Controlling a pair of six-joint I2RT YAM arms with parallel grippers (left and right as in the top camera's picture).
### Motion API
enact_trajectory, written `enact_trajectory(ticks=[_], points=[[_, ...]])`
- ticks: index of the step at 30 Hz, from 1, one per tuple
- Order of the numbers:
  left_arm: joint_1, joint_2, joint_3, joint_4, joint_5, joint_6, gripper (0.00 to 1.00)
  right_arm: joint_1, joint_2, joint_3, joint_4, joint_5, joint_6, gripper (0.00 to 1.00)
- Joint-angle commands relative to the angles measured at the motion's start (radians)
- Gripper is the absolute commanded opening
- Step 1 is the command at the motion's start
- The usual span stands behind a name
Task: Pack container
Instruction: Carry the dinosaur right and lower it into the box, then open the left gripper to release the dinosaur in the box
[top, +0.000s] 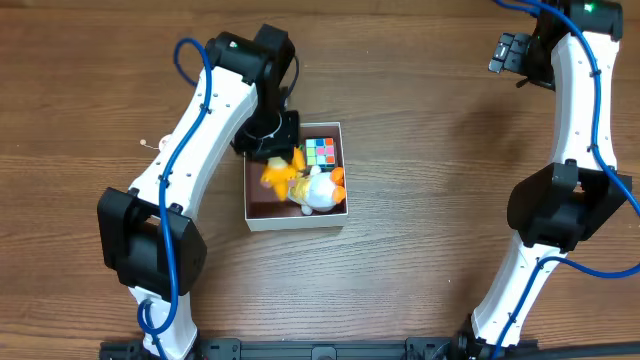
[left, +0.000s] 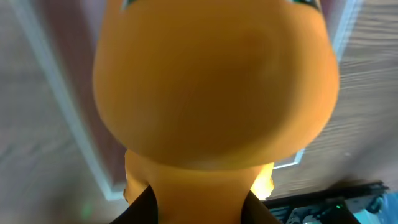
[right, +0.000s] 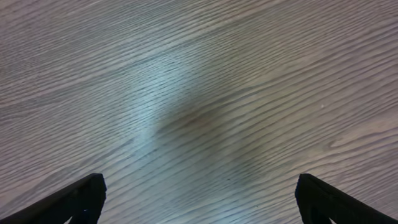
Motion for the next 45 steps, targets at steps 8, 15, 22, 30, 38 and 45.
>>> enact_trajectory(ticks=[8, 15, 22, 30, 38, 45], points=[[0.001, 0.0, 0.026, -0.045, -0.156, -0.127, 0.37, -0.001, -0.025, -0.005, 0.006, 0.014, 0.008, 1.0], [0.0, 0.0, 0.005, -0.016, -0.155, -0.108, 0.41, -0.001, -0.025, -0.005, 0.006, 0.014, 0.008, 1.0], [-0.001, 0.0, -0.102, 0.039, -0.148, -0.108, 0.41, -0.001, -0.025, -0.005, 0.006, 0.014, 0.008, 1.0], [-0.016, 0.0, -0.106, 0.093, -0.099, -0.103, 0.41, -0.001, -0.025, -0.005, 0.006, 0.014, 0.008, 1.0], [-0.032, 0.0, -0.106, 0.105, -0.143, -0.091, 0.41, -0.001, -0.025, -0.005, 0.006, 0.014, 0.008, 1.0], [-0.033, 0.004, -0.133, 0.117, -0.151, -0.099, 0.41, -0.001, -0.025, -0.005, 0.006, 0.014, 0.008, 1.0]])
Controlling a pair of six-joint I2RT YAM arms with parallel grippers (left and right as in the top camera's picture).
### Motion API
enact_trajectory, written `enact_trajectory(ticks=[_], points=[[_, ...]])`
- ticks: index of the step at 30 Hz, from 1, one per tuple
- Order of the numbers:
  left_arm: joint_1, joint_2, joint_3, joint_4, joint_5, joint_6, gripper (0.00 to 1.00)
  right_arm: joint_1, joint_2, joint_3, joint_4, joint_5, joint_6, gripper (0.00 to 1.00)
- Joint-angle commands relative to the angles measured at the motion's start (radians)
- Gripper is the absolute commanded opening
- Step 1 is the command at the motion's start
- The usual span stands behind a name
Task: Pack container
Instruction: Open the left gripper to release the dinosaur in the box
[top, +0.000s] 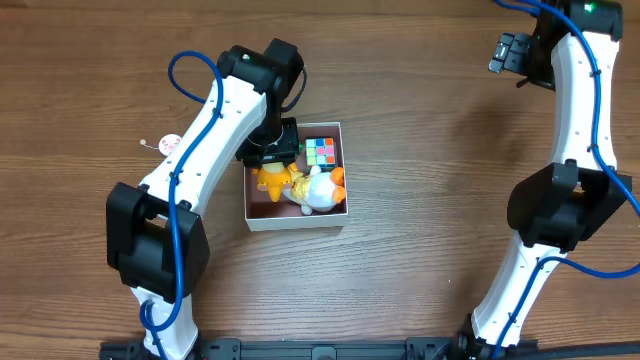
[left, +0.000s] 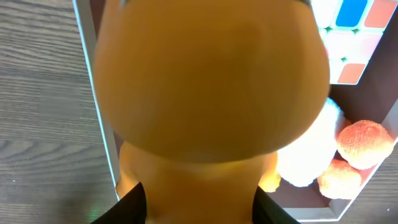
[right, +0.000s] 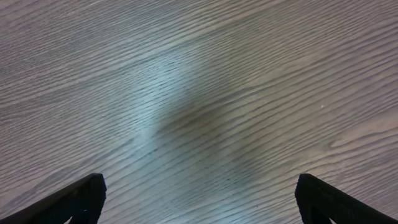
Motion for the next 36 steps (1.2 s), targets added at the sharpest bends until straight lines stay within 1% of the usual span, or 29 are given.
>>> enact_trajectory(ticks=[1, 4, 5, 6, 9, 11, 15, 20, 26, 27, 28, 29, 31, 32, 34, 35, 36], points=[[-0.002, 0.003, -0.047, 0.009, -0.012, 0.002, 0.41, -0.001, -0.025, -0.005, 0.006, 0.014, 0.008, 1.0], [-0.001, 0.003, -0.087, 0.012, -0.015, 0.003, 0.41, -0.001, -0.025, -0.005, 0.006, 0.014, 0.008, 1.0], [-0.001, 0.003, -0.087, 0.012, -0.014, 0.002, 0.43, -0.001, -0.025, -0.005, 0.006, 0.014, 0.008, 1.0], [-0.001, 0.003, -0.087, 0.019, -0.014, 0.003, 0.48, -0.001, -0.025, -0.005, 0.006, 0.014, 0.008, 1.0], [-0.001, 0.003, -0.087, 0.04, -0.012, 0.002, 0.51, -0.001, -0.025, -0.005, 0.006, 0.014, 0.008, 1.0], [-0.001, 0.003, -0.087, 0.055, -0.012, 0.005, 0.58, -0.001, -0.025, -0.005, 0.006, 0.014, 0.008, 1.0], [0.002, 0.003, -0.086, 0.071, -0.012, 0.045, 0.58, -0.001, -0.025, -0.005, 0.006, 0.014, 0.008, 1.0], [0.006, 0.003, -0.086, 0.07, -0.011, 0.043, 0.54, -0.001, -0.025, -0.005, 0.006, 0.014, 0.008, 1.0], [0.006, 0.003, -0.087, 0.066, -0.048, 0.043, 0.56, -0.001, -0.025, -0.005, 0.006, 0.014, 0.008, 1.0], [0.006, 0.003, -0.087, 0.062, -0.049, 0.043, 0.62, -0.001, -0.025, -0.005, 0.006, 0.014, 0.008, 1.0], [0.006, 0.003, -0.087, 0.058, -0.049, 0.043, 0.76, -0.001, -0.025, -0.005, 0.006, 0.014, 0.008, 1.0], [0.006, 0.003, -0.087, 0.055, -0.049, 0.043, 0.79, -0.001, -0.025, -0.005, 0.006, 0.014, 0.008, 1.0], [0.006, 0.003, -0.087, 0.056, -0.049, 0.043, 0.8, -0.001, -0.025, -0.005, 0.006, 0.014, 0.008, 1.0], [0.006, 0.003, -0.087, 0.056, -0.049, 0.043, 0.82, -0.001, -0.025, -0.005, 0.006, 0.014, 0.008, 1.0], [0.006, 0.003, -0.087, 0.056, -0.049, 0.043, 0.91, -0.001, -0.025, -0.005, 0.006, 0.014, 0.008, 1.0], [0.006, 0.003, -0.087, 0.059, -0.049, 0.043, 0.99, -0.001, -0.025, -0.005, 0.006, 0.014, 0.008, 1.0], [0.006, 0.003, -0.086, 0.064, -0.049, 0.043, 1.0, -0.001, -0.025, -0.005, 0.006, 0.014, 0.008, 1.0]])
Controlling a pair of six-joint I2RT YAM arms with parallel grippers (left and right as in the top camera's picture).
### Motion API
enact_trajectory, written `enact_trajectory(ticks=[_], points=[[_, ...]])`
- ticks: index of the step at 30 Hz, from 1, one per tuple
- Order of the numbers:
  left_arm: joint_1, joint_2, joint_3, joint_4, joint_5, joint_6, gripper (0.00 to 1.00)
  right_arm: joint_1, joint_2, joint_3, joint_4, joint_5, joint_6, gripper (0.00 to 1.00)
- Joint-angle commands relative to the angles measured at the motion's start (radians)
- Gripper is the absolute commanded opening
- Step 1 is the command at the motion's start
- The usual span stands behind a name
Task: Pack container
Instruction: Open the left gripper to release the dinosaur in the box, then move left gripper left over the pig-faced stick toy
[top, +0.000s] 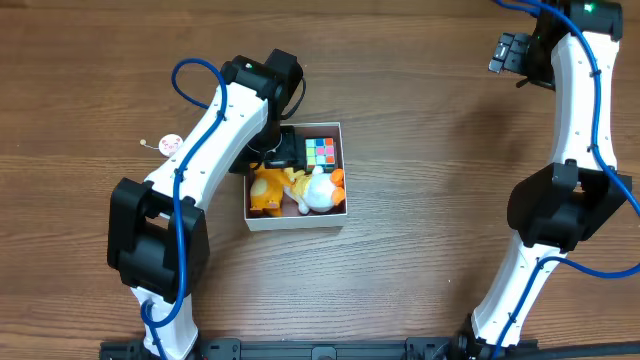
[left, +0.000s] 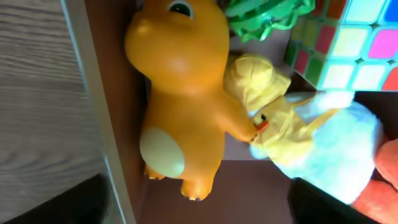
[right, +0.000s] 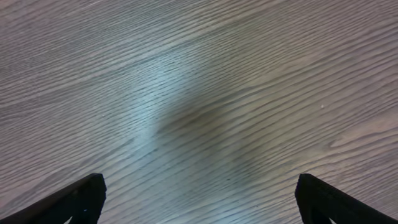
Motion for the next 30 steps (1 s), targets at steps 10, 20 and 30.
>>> enact_trajectory(ticks=[10, 20, 30], points=[[0.187, 0.003, 0.27, -0.038, 0.007, 0.086, 1.0, -0.001, -0.025, -0.005, 0.006, 0.014, 0.008, 1.0], [0.352, 0.003, 0.221, -0.293, -0.266, -0.123, 1.0, -0.001, -0.025, -0.005, 0.006, 0.014, 0.008, 1.0], [0.419, 0.003, -0.04, -0.026, -0.067, 0.121, 1.0, -0.001, -0.025, -0.005, 0.006, 0.014, 0.008, 1.0]])
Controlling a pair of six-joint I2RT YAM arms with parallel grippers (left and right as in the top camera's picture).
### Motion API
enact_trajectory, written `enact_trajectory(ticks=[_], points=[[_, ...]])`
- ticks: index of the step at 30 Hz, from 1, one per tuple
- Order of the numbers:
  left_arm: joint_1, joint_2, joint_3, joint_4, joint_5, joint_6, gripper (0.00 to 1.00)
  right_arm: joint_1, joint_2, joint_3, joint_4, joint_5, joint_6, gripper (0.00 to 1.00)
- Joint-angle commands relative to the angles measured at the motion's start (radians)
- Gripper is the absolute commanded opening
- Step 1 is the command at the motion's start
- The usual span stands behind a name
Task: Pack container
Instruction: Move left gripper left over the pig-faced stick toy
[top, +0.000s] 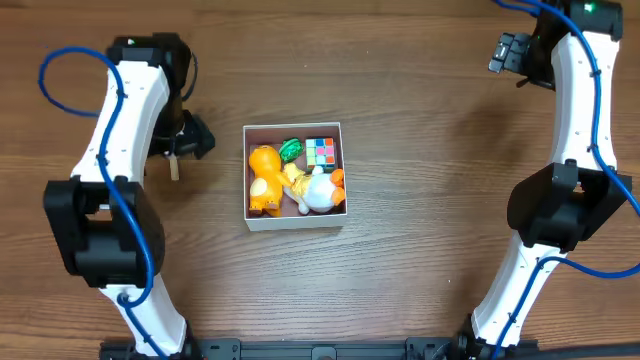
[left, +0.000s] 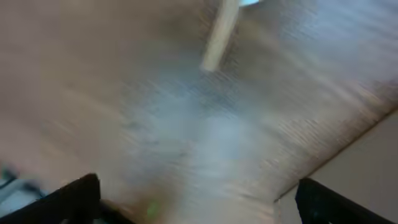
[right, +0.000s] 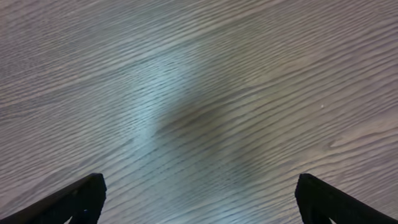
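The white box (top: 247, 176) in the middle of the table holds an orange figure (top: 262, 176) at its left, a green item (top: 291, 149), a colour cube (top: 321, 151) and a white plush with orange parts (top: 319, 190). My left gripper (top: 192, 140) is to the left of the box, open and empty. A short pale stick (top: 173, 166) lies on the wood just under it. The left wrist view is blurred, with that stick (left: 221, 34) ahead of the open left gripper (left: 199, 202). My right gripper (top: 508, 54) is open at the far right over bare wood, and the right gripper (right: 199, 199) has nothing between its fingers.
The wooden table (top: 420, 240) surrounds the box. In the left wrist view the table's edge (left: 336, 158) runs close by at the lower right. The right arm's links (top: 560, 205) stand along the right side.
My left gripper has moved from over the box's left part to the table left of the box, above a pale stick. The orange figure lies where it was in the box. The right arm is unchanged.
My left gripper held the orange figure above the box's back left corner. Then it was lower, in the box's left part, still shut on it. Then it stood open over the figure lying in the box. Now it is left of the box, empty.
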Motion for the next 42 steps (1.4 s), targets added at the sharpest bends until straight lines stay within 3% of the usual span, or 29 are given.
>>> enact_trajectory(ticks=[1, 4, 9, 14, 21, 35, 42], points=[[0.032, 0.003, -0.058, 0.121, 0.14, 0.231, 1.0, -0.001, -0.025, -0.005, 0.005, 0.014, 0.008, 1.0], [0.054, 0.003, -0.084, 0.215, 0.066, 0.282, 1.0, -0.001, -0.025, -0.005, 0.005, 0.014, 0.008, 1.0], [0.064, 0.003, -0.142, 0.298, 0.106, 0.391, 1.0, -0.001, -0.025, -0.005, 0.005, 0.014, 0.008, 1.0], [0.064, 0.003, -0.219, 0.403, 0.076, 0.383, 1.0, -0.001, -0.025, -0.005, 0.005, 0.014, 0.008, 1.0], [0.129, 0.003, -0.246, 0.505, 0.232, 0.379, 1.0, -0.001, -0.025, -0.005, 0.005, 0.014, 0.008, 1.0], [0.173, 0.003, -0.386, 0.576, 0.226, 0.497, 1.0, -0.001, -0.025, -0.005, 0.005, 0.014, 0.008, 1.0], [0.174, 0.003, -0.386, 0.661, 0.207, 0.474, 1.0, -0.001, -0.025, -0.005, 0.005, 0.014, 0.008, 1.0]])
